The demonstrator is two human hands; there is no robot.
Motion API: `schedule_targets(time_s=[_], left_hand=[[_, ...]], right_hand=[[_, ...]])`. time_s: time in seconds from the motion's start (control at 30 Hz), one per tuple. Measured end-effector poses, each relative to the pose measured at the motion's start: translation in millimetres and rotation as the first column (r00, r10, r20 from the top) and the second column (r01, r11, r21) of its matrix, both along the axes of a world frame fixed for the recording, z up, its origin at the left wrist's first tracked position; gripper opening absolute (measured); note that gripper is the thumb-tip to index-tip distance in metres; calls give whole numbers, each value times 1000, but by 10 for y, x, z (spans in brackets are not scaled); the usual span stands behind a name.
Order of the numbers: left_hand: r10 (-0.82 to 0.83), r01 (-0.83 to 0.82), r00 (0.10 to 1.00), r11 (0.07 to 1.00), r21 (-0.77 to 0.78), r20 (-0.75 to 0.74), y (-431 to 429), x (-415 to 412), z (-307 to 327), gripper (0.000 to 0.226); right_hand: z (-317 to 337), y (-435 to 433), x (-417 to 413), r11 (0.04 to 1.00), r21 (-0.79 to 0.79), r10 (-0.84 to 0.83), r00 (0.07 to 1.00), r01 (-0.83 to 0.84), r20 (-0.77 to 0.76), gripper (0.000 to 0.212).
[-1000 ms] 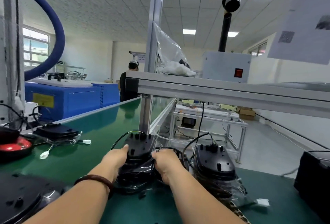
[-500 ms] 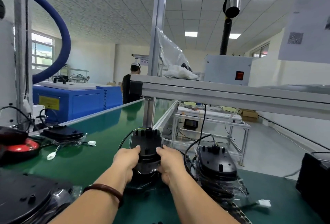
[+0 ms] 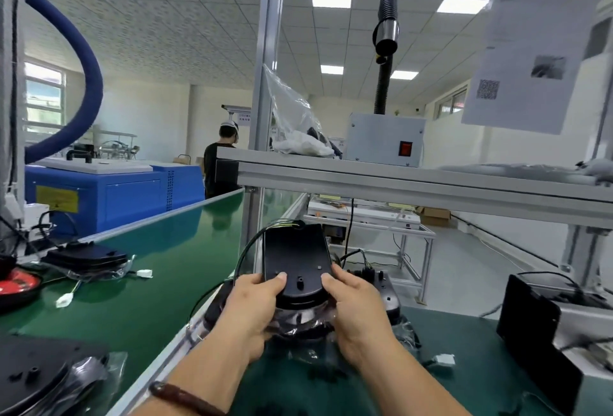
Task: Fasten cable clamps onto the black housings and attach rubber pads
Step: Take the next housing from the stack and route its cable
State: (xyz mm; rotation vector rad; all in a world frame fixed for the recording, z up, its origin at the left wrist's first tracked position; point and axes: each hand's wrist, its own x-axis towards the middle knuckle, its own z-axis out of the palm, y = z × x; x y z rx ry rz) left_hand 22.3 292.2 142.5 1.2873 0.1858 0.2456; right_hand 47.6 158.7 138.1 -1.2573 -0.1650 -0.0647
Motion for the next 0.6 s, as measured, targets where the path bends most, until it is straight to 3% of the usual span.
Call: schedule_targets(time_s=[0.13,0.23,0.6], left_hand=[[-178,179,984,982,66,-17,-361,-358,-133,15],[-225,232,972,967,104,-72,-562,-601,-296,25],[-185,229,959,951,206,-214,-1026,-1371,-652,18]], right_hand=[[-92,-507,-476,998,-3,-57,998,57,34,29],[-248,-816,-825,996,-28,-83,996,83,25,27],[-813,-1251,-1673,981,68,-170,976,181,-137,34]])
